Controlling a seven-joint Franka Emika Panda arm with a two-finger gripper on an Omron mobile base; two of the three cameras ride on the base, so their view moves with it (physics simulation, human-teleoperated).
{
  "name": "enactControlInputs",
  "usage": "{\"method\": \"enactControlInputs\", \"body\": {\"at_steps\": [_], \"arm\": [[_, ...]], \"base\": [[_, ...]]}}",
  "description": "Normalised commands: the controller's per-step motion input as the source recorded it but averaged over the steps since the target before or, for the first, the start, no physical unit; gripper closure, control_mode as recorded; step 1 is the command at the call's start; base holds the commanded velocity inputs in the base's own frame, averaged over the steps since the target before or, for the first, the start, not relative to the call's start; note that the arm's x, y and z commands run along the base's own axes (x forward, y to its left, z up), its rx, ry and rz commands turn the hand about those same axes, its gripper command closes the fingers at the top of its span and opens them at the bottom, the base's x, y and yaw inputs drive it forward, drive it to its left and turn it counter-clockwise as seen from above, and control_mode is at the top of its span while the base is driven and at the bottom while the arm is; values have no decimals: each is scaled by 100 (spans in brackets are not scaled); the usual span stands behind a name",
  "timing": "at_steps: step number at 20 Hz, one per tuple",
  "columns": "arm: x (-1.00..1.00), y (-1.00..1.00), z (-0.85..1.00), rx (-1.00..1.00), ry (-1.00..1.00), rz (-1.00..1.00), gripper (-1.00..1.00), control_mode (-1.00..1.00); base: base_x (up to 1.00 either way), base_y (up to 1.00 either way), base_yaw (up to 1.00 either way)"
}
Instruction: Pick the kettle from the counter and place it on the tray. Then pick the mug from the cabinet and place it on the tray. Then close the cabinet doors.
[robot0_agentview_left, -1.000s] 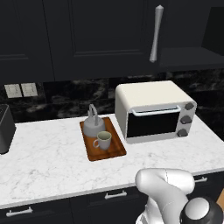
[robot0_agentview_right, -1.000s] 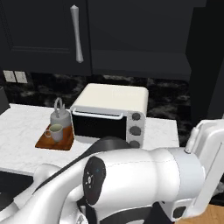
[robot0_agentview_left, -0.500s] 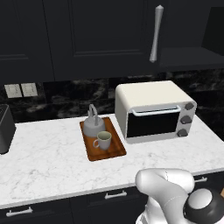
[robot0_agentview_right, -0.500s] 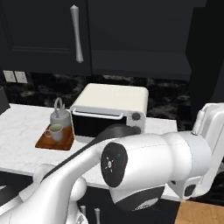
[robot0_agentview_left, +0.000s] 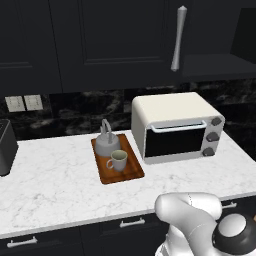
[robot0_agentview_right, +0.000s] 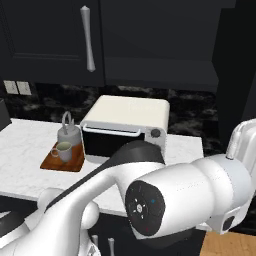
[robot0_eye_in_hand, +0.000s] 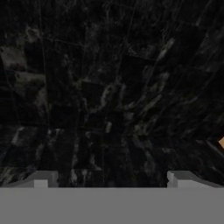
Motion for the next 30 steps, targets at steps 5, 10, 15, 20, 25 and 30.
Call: {"method": "enactControlInputs", "body": {"at_steps": [5, 10, 15, 20, 25, 30], "arm": [[13, 19, 12, 0, 0, 14, -100, -100], [9, 28, 9, 0, 1, 16, -100, -100], [2, 32, 5, 0, 4, 17, -100, -100], [0, 32, 6, 0, 11, 20, -100, -100], [6, 48, 0, 0, 20, 20, -100, -100], [2, 50, 0, 0, 19, 22, -100, -100]], "base": [[0, 0, 0], [0, 0, 0], [0, 0, 0], [0, 0, 0], [0, 0, 0], [0, 0, 0]]}}
